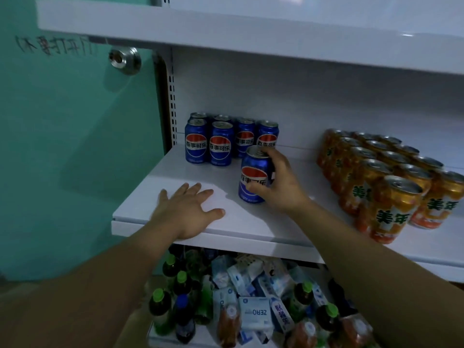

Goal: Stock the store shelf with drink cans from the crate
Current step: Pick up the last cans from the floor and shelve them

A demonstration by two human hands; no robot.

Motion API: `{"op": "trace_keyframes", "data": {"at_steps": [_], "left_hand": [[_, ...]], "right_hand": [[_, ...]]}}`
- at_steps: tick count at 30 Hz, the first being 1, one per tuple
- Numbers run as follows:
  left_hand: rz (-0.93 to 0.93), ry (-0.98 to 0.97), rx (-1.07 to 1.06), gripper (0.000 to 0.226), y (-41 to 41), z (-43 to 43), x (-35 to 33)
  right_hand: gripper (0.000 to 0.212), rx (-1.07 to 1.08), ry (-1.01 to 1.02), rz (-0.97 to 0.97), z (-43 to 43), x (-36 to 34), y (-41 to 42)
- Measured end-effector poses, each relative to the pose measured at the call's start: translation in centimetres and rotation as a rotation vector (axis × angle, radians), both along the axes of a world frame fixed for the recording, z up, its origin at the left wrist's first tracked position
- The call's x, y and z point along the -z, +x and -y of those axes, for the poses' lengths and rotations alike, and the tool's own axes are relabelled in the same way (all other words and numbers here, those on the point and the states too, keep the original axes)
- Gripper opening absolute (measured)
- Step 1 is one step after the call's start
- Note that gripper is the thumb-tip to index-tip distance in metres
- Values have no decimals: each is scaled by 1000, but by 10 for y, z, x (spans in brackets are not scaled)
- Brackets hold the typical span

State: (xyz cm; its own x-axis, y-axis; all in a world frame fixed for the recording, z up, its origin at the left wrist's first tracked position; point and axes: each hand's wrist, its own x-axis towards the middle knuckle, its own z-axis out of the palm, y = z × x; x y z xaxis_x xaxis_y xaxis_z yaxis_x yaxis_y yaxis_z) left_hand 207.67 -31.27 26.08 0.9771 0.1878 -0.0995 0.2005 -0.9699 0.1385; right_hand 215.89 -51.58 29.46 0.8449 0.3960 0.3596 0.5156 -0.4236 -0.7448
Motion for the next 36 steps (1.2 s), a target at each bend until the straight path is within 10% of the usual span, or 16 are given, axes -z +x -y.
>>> {"op": "trace_keyframes", "data": {"at_steps": [36], "left_hand": [[26,-18,6,75,0,-1,2]], "right_hand": [[94,106,-3,-35,-69,13,108]]}}
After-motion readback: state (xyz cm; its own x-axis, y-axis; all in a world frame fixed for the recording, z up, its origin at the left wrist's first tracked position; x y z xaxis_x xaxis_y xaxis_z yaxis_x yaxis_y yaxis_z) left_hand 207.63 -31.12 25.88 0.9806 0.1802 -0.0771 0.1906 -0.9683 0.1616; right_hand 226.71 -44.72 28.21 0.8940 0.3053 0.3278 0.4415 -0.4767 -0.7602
